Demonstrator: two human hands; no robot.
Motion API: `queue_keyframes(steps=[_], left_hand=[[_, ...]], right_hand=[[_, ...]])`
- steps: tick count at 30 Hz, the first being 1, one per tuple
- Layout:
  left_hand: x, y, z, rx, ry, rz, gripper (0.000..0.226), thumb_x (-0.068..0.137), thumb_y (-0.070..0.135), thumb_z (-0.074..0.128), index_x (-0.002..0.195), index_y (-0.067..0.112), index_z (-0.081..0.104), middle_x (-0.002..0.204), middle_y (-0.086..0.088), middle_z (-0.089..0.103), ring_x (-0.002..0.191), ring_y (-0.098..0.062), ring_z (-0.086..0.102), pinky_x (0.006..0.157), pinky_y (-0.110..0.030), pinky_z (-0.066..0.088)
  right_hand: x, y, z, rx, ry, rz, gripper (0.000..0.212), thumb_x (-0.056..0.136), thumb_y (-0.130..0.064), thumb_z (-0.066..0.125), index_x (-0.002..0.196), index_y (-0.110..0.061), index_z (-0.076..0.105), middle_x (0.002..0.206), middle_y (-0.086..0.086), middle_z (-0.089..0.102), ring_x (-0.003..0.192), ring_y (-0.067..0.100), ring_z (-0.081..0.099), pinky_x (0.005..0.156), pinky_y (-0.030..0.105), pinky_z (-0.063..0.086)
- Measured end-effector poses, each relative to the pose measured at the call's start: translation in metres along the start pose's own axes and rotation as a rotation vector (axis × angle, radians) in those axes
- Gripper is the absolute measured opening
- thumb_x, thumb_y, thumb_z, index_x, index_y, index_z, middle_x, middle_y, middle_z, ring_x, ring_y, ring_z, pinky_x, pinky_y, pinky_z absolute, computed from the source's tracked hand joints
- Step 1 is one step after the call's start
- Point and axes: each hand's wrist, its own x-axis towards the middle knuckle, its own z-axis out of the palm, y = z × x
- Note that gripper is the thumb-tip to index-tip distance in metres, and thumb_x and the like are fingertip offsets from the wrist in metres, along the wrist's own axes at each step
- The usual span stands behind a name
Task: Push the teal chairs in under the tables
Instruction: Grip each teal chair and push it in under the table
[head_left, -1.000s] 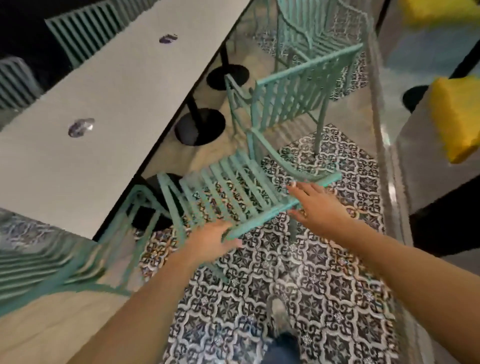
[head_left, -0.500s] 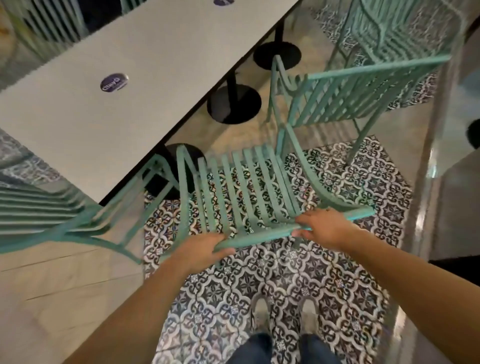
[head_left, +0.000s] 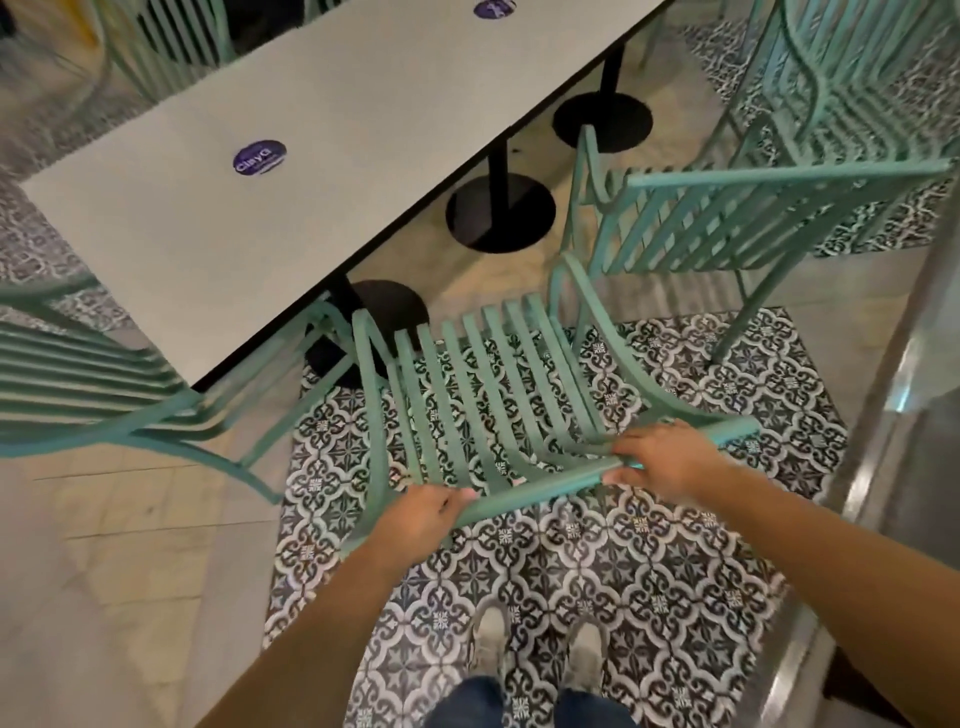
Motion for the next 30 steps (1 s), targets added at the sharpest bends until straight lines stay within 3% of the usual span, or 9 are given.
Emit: queue_keyframes(steps=[4,8,11,15,19,22,25,28,30], left_hand=[[0.009,0.026,0.015,-0.027,0.023,-0.086,0.059,0.099,0.057,0.027,0.109,0.014,0.066,0.085,-0.007,0.066,0.056,-0.011,0.050,0.065,-0.034,0.053],[0.014,0.056,0.026,-0.050,0.044,-0.153,0.055,0.100,0.057,0.026,0.115,0.019,0.063,0.087,-0.003,0.065,0.060,-0.009,0.054,0.061,-0.026,0.050],[0.022,0.076,0.031,-0.077,0.061,-0.177,0.052,0.101,0.056,0.025,0.117,0.021,0.060,0.087,0.000,0.063,0.064,-0.009,0.058,0.061,-0.025,0.053],[0.035,0.102,0.036,-0.197,0.044,-0.215,0.043,0.102,0.049,0.030,0.115,0.019,0.059,0.085,-0.002,0.062,0.060,-0.012,0.057,0.050,-0.021,0.046],[0.043,0.107,0.035,-0.408,0.172,-0.273,0.036,0.101,0.045,0.038,0.111,0.020,0.061,0.086,-0.001,0.062,0.066,-0.015,0.059,0.057,-0.026,0.050],[0.038,0.088,0.027,-0.531,0.350,-0.500,0.029,0.101,0.040,0.042,0.110,0.018,0.058,0.089,0.002,0.060,0.066,-0.009,0.053,0.057,-0.020,0.047],[0.021,0.057,0.027,-0.741,0.445,-0.821,0.033,0.101,0.030,0.049,0.119,0.004,0.055,0.103,-0.010,0.061,0.075,-0.017,0.055,0.068,-0.033,0.046],[0.004,0.034,0.034,-1.155,0.387,-1.064,0.041,0.096,0.032,0.055,0.125,0.004,0.049,0.119,-0.022,0.057,0.101,-0.039,0.061,0.076,-0.047,0.053],[-0.002,0.032,0.040,-1.509,0.306,-1.113,0.039,0.096,0.031,0.057,0.121,0.003,0.046,0.111,-0.027,0.058,0.089,-0.042,0.065,0.062,-0.050,0.058]], right_hand=[[0.002,0.030,-0.012,-0.066,-0.012,-0.020,0.060,0.084,-0.071,0.029,0.130,-0.037,0.051,0.124,-0.015,0.058,0.120,0.011,0.050,0.108,0.041,0.030],[0.005,0.056,-0.026,-0.091,-0.020,-0.032,0.063,0.083,-0.070,0.028,0.134,-0.039,0.047,0.133,-0.014,0.054,0.129,0.013,0.042,0.110,0.043,0.025],[0.014,0.078,-0.033,-0.107,0.003,-0.048,0.056,0.085,-0.068,0.034,0.130,-0.040,0.050,0.132,-0.015,0.055,0.133,0.013,0.040,0.116,0.052,0.008],[0.026,0.106,-0.037,-0.150,0.134,-0.006,0.080,0.070,-0.080,0.017,0.128,-0.038,0.053,0.130,-0.014,0.054,0.133,0.015,0.040,0.115,0.058,-0.004],[0.035,0.133,-0.029,0.027,0.310,0.198,0.090,0.069,-0.084,0.037,0.138,-0.027,0.044,0.150,0.003,0.034,0.143,0.024,0.022,0.118,0.053,0.004],[0.034,0.141,-0.022,0.471,0.526,0.373,0.104,0.070,-0.078,0.056,0.149,-0.017,0.024,0.157,0.009,0.019,0.144,0.030,0.018,0.115,0.048,0.015],[0.045,0.141,-0.028,1.437,0.679,0.660,0.111,0.069,-0.065,0.068,0.152,-0.013,0.015,0.152,0.014,0.032,0.136,0.032,0.036,0.113,0.047,0.031],[0.062,0.150,-0.036,1.931,0.593,0.764,0.076,0.085,-0.043,0.068,0.144,-0.013,0.031,0.138,0.014,0.049,0.119,0.029,0.054,0.094,0.044,0.050],[0.075,0.155,-0.038,2.027,0.546,0.770,0.053,0.090,-0.032,0.064,0.134,-0.009,0.044,0.129,0.012,0.055,0.110,0.027,0.058,0.086,0.043,0.054]])
